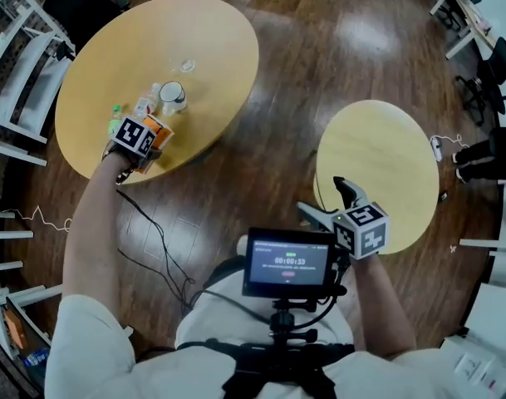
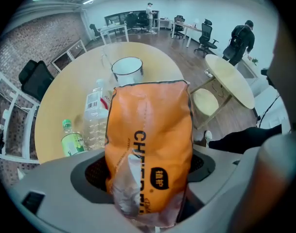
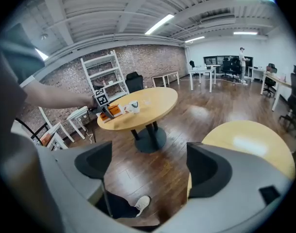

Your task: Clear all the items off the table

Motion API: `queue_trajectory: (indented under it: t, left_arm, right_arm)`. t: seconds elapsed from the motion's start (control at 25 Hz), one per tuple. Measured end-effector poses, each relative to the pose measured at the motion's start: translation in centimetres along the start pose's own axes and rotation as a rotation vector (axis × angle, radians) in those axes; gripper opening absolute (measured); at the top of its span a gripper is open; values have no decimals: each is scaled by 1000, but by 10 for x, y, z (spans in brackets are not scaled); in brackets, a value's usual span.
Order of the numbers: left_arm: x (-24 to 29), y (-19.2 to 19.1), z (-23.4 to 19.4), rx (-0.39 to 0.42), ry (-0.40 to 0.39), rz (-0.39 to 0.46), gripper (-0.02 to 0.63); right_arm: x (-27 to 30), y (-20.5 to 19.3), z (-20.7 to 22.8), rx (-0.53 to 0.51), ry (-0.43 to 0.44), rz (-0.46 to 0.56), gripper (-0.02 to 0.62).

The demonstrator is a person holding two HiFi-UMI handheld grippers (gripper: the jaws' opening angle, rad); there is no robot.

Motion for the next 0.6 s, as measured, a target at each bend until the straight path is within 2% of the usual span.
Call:
queue_trajectory:
  t: [0.12,0.28,0.4,0.6]
  left_arm:
    - [21,2,-10,-8,-1,-24,380]
    - [39,3,-21,-35,46,-85,380]
    - [49,4,-23,-11,80,-113,388]
    - [60,-7,-23,-1,141,-94,460]
  right_arm:
    - [-2,-4,-11,24,-30,-9,491]
    - [-12,-8,-19,38,-76,-18,491]
    - [-17,-11,-25,52,-102,-27,491]
    - [-28,-22,-32,59,-112,-41,491]
Point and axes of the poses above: the fingertips, and each gripper's own axes: x forward along the fingers, z to its right, y out of its top, the point moved 10 cm from there along -x, backward along the fingers, and after that the axes turned 1 degree about z, right-handed, at the moved point
